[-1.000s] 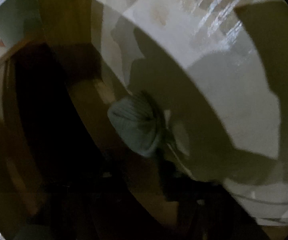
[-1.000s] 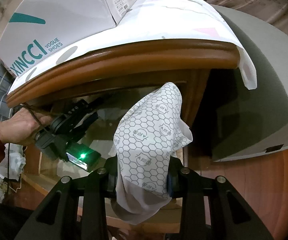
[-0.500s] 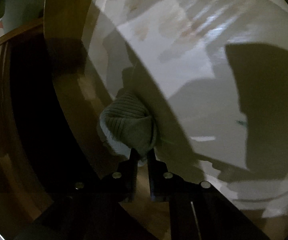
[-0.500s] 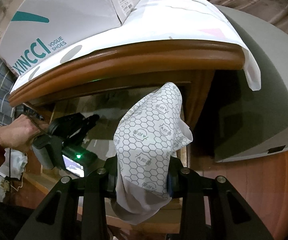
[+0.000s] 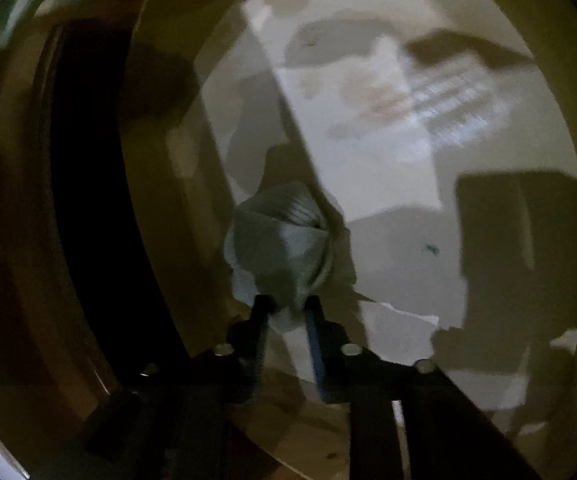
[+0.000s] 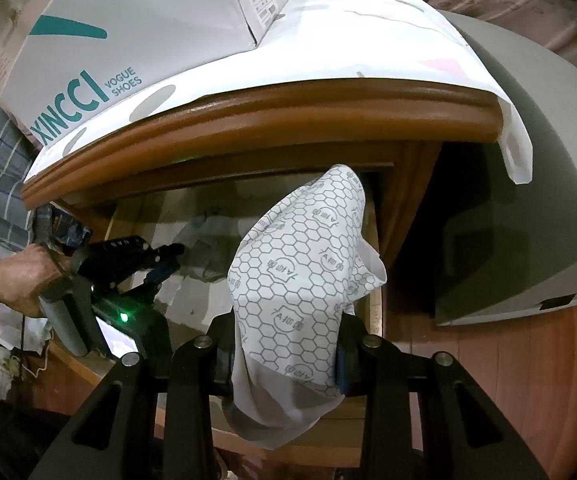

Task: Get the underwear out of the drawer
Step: 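Close the left tool on the grey knit garment and lift it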

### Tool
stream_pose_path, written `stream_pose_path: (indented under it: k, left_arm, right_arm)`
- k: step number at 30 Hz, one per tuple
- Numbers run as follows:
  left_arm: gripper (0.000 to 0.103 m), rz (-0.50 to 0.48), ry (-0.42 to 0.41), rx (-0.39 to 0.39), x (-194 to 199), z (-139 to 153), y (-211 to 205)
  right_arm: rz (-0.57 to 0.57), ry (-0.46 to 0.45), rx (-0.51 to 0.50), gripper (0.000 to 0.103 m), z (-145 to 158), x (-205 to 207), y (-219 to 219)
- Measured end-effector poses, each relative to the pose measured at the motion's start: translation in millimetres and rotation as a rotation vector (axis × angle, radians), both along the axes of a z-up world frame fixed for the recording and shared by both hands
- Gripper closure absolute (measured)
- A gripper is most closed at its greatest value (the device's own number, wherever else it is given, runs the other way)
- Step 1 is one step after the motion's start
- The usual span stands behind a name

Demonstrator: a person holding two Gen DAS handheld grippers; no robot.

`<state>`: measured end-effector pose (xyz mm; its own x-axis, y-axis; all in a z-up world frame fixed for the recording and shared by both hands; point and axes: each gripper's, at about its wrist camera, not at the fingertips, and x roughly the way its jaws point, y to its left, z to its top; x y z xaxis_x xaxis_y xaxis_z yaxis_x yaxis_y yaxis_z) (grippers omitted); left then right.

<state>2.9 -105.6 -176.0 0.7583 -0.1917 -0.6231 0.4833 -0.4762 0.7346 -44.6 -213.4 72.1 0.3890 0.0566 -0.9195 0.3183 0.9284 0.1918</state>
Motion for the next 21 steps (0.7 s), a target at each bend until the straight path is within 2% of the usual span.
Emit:
stream_pose_path:
  k: [3,5,6,7,11,14,20,21]
  left_arm:
    - [0.072,0.023,0.027,-0.050,4,8,-9]
    - [0.055,0.046,0.063,-0.070,3,11,-11]
    - [0.043,0.064,0.090,-0.075,3,13,-14]
    - [0.041,0.081,0.114,-0.079,4,15,-17]
    - [0.041,0.073,0.152,-0.101,1,21,-24]
    - [0.041,0.102,0.193,-0.088,5,19,-34]
    - [0.041,0.196,0.280,-0.130,25,20,-56]
    - [0.041,0.204,0.291,-0.141,24,26,-45]
  right_arm:
    - [-0.001,0.006,0.002,0.071,-1,2,0]
    - [0.002,0.009,0.001,0.071,-1,3,1]
    - [0.005,0.009,0.001,0.071,-1,3,2]
    - [0.006,0.009,0.000,0.071,-1,4,2]
    - [0.003,0.012,0.002,0.070,-1,4,2]
    - [0.001,0.017,0.003,0.070,-2,5,2]
    - [-0.001,0.020,0.005,0.070,-3,5,1]
    - [-0.004,0.020,0.009,0.070,-3,5,0]
